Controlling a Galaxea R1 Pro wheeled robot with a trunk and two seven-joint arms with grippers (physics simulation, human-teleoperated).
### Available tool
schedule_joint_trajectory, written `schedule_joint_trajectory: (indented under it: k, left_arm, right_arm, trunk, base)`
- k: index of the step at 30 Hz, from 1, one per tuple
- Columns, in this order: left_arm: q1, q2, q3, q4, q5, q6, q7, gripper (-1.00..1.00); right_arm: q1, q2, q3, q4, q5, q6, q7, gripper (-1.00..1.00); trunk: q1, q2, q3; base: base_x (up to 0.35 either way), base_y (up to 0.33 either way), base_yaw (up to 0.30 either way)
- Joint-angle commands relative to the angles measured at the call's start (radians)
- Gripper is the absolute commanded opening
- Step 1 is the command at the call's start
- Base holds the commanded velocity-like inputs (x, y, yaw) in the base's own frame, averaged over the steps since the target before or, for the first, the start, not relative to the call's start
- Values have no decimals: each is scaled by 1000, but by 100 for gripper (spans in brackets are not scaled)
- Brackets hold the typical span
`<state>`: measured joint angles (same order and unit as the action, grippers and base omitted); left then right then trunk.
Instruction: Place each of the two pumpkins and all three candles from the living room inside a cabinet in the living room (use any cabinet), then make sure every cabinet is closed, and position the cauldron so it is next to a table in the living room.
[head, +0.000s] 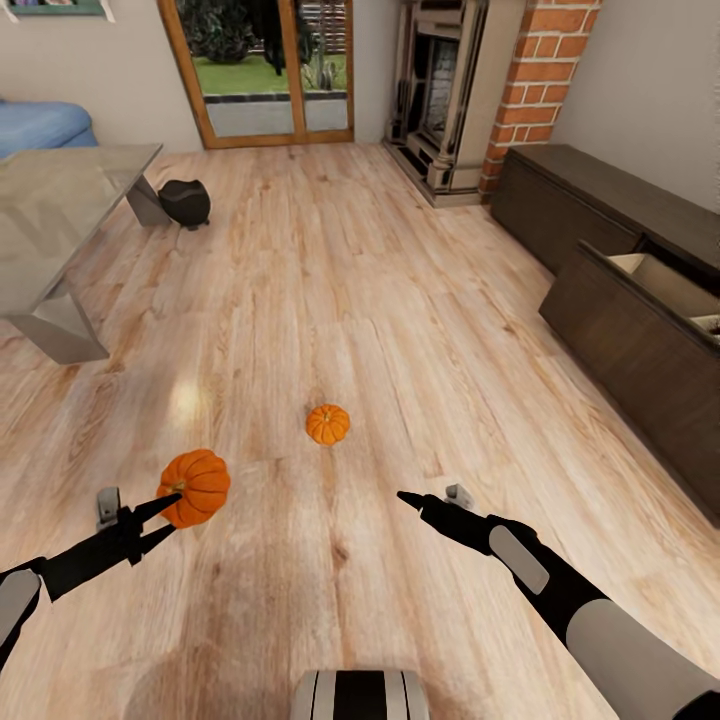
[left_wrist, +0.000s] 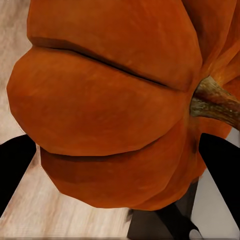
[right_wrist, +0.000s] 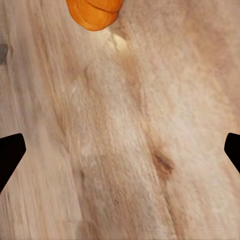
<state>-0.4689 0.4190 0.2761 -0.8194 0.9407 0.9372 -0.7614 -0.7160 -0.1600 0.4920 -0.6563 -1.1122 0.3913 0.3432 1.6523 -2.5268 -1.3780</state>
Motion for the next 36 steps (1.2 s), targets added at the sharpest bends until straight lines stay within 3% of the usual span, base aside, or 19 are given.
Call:
schedule_joint_trajectory:
  k: [1,14,30,36]
  left_arm:
    - [0,0,2,0,-3,5,-2,-100]
    - [0,0,2,0,-2,11,-2,-100]
    - [0,6,3,0,0,11,-6,-100]
    - [-1,8,2,0,-5,11,-66,-100]
  right_arm:
    - [-1,-1,4,0,-5,1,0,100]
    - [0,1,4,0,-4,3,-6,100]
    - [0,-1,5,0,-4,2,-3,100]
    - [0,0,4,-2,-3,-6,4,100]
  trunk:
    - [-1,0,4]
    - [-6,3,62]
    - [-6,3,62]
    - [-6,3,62]
  base:
    - [0,0,0]
    - [0,0,0]
    - [61,0,0]
    - [228,85,0]
